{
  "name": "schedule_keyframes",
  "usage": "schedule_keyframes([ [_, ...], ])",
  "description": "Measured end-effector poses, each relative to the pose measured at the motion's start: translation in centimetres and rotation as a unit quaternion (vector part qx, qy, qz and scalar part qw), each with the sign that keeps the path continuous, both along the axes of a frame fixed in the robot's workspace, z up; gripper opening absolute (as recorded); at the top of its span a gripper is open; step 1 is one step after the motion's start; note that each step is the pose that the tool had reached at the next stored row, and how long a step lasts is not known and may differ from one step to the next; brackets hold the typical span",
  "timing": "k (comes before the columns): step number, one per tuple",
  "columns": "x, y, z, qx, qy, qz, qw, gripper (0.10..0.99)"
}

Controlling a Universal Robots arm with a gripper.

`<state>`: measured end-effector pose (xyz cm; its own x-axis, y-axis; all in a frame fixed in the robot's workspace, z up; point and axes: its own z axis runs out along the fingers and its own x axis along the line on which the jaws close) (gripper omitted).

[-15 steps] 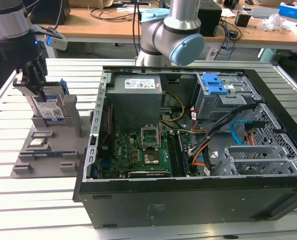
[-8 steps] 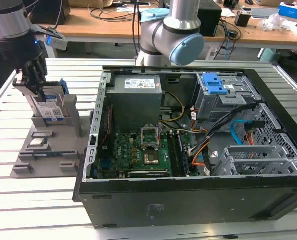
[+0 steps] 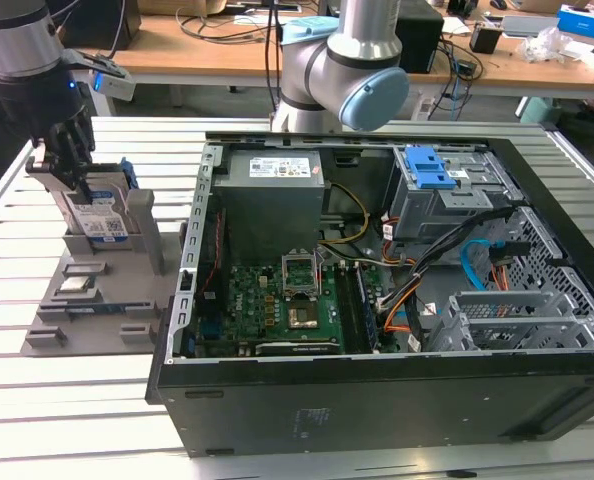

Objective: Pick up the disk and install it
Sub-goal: 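Pick up the disk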

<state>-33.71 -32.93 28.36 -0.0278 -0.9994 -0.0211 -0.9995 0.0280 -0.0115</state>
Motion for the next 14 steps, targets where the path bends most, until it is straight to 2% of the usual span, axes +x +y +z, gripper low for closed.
schedule_keyframes([
  [6, 0.0, 0.0, 0.19, 0.0001, -0.0001, 0.0, 1.0, 0.365],
  [14, 0.0, 0.02, 1.54, -0.0004, 0.0, 0.0, 1.0, 0.365],
])
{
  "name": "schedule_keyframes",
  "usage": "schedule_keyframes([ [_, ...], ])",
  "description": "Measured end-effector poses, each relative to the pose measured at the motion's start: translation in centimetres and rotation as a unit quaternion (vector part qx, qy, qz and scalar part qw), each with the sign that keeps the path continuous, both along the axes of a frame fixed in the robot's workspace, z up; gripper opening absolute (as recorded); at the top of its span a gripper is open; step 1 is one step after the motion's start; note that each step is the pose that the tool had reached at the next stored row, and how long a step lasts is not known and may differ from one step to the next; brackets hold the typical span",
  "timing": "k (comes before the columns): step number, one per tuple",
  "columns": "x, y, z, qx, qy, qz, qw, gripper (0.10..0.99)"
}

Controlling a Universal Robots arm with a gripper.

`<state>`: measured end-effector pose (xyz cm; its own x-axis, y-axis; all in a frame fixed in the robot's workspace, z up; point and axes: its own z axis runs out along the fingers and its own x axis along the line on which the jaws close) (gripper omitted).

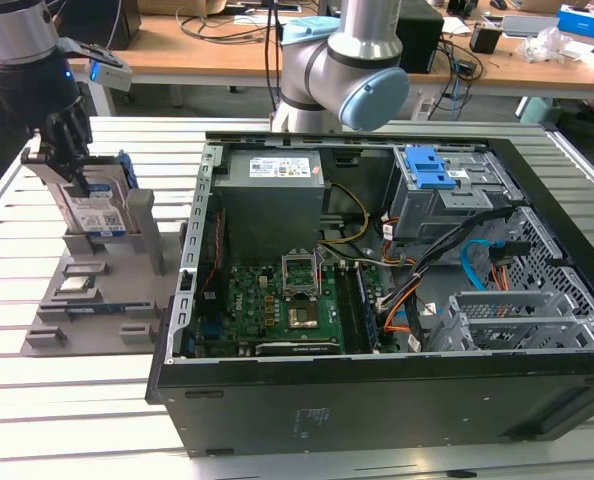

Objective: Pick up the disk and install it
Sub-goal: 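Pick up the disk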

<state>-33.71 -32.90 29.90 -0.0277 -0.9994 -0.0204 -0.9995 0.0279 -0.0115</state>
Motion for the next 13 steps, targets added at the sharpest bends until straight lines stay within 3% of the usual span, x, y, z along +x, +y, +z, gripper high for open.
schedule_keyframes([
  [8, 0.0, 0.05, 1.33, 0.0, 0.0, 0.0, 1.0, 0.365],
  [13, 0.01, 0.1, 2.69, -0.0002, 0.0, 0.0, 1.0, 0.365],
])
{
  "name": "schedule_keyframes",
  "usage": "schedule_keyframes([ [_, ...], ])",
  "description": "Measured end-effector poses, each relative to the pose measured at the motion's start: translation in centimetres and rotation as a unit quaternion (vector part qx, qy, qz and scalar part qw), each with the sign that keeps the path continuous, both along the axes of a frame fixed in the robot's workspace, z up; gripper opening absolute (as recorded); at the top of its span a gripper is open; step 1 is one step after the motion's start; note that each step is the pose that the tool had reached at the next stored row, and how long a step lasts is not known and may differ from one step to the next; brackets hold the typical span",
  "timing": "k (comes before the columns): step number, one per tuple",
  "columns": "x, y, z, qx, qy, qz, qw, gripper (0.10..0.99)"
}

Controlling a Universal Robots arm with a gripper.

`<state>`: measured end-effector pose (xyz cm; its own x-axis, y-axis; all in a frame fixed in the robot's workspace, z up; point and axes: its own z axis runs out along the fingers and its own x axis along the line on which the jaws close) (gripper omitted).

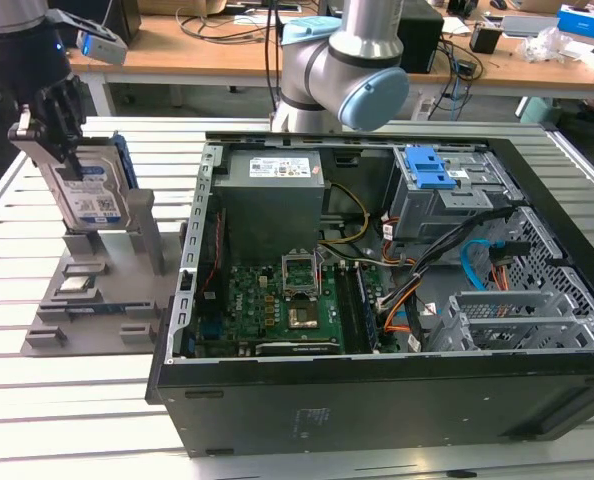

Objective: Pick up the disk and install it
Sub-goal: 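Pick up the disk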

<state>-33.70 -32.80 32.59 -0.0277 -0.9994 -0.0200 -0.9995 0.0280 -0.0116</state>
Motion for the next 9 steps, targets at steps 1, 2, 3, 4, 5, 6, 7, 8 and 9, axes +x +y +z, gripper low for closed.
schedule_keyframes([
  [1, 0.0, 0.01, 0.32, 0.0, 0.0, 0.0, 1.0, 0.365],
  [2, 0.0, 0.02, 0.54, 0.0, 0.0, 0.0, 1.0, 0.365],
  [3, 0.0, 0.04, 0.8, 0.0, 0.0, 0.0, 1.0, 0.365],
  [4, 0.0, 0.05, 1.03, 0.0, 0.0, 0.0, 1.0, 0.365],
  [5, 0.01, 0.06, 1.25, -0.0001, 0.0, 0.0, 1.0, 0.365],
  [6, 0.01, 0.09, 1.62, -0.0001, 0.0, 0.0, 1.0, 0.365],
  [7, 0.01, 0.12, 2.06, -0.0001, 0.0, 0.0, 1.0, 0.365],
  [8, 0.02, 0.14, 2.5, -0.0001, 0.0, 0.0, 1.0, 0.365],
  [9, 0.02, 0.16, 2.8, -0.0001, 0.0, 0.0, 1.0, 0.365],
])
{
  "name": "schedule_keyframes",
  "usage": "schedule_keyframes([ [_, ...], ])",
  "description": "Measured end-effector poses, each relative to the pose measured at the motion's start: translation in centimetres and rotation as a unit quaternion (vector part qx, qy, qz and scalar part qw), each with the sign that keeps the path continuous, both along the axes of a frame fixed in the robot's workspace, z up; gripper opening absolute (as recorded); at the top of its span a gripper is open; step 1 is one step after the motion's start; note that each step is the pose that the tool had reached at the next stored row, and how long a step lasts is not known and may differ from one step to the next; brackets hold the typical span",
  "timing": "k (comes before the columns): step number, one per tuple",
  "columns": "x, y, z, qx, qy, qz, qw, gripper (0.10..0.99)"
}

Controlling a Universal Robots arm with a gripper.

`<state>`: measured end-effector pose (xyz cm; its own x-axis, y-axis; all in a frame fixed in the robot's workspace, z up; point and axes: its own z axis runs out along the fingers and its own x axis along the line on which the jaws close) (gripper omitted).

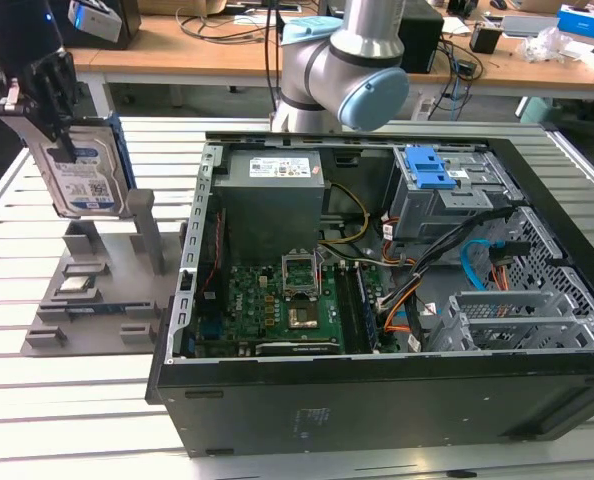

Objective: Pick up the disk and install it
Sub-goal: 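Pick up the disk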

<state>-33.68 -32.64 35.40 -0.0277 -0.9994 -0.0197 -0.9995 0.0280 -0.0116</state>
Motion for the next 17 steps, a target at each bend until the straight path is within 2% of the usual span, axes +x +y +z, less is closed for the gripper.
schedule_keyframes([
  [8, 0.01, 0.39, 2.27, 0.0, 0.0, 0.0, 1.0, 0.365],
  [10, 0.02, 0.71, 3.47, 0.0, 0.0, 0.0, 1.0, 0.361],
  [12, 0.03, 0.71, 4.44, 0.0, 0.0, 0.0, 1.0, 0.361],
  [15, 0.04, 0.72, 5.44, 0.0, 0.0, 0.0, 1.0, 0.361],
  [17, 0.05, 0.74, 6.55, 0.0, 0.0, 0.0, 1.0, 0.361],
])
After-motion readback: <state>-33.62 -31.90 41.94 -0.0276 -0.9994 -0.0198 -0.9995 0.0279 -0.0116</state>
